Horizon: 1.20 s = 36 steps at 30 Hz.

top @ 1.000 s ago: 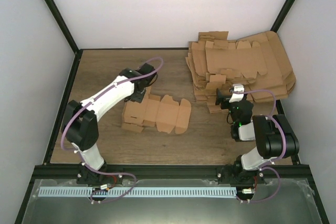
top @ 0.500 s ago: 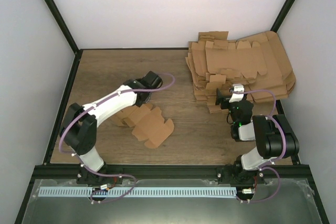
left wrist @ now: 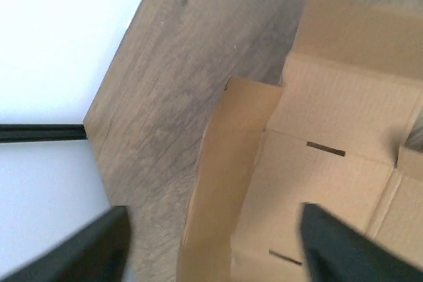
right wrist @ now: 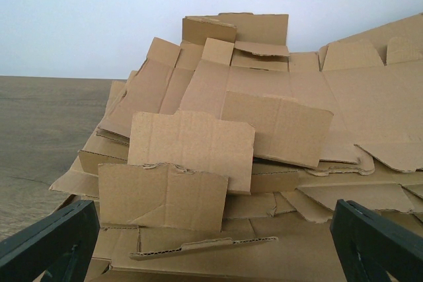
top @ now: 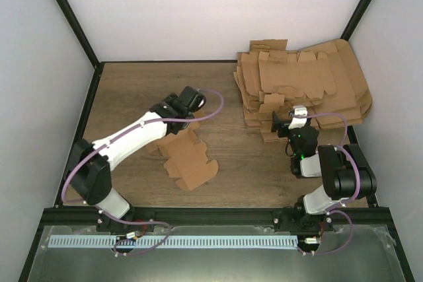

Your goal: Fold the paper box

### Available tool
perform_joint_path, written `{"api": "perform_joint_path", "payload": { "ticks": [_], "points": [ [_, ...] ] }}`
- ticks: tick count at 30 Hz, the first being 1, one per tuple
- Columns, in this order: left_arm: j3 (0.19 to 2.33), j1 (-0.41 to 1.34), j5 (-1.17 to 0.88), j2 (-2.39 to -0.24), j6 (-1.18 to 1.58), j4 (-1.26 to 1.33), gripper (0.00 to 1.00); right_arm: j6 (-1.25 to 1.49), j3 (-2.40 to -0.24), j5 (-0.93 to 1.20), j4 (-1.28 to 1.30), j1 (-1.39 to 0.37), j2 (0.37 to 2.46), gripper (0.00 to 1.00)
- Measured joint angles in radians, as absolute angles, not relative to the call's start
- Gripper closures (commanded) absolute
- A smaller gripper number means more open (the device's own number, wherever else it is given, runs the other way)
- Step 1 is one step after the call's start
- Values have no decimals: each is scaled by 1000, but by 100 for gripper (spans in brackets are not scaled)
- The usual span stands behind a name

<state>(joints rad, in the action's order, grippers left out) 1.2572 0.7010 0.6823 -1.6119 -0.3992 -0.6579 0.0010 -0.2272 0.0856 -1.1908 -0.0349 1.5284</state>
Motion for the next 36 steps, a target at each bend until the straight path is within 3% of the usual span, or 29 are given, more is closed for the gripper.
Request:
{"api": "perform_joint_path", "payload": {
  "ticks": [14,25,36],
  "points": [
    [1173,654,491,-1223,-5,-638,0,1,-227,86,-1191,-35,1528,0],
    [941,240,116,-1143,261,-655,0,1,-227,86,-1191,-35,1528,0],
    [863,22,-65,-1233,377,-571,0,1,-227,86,-1191,-35,1528,0]
  ]
}}
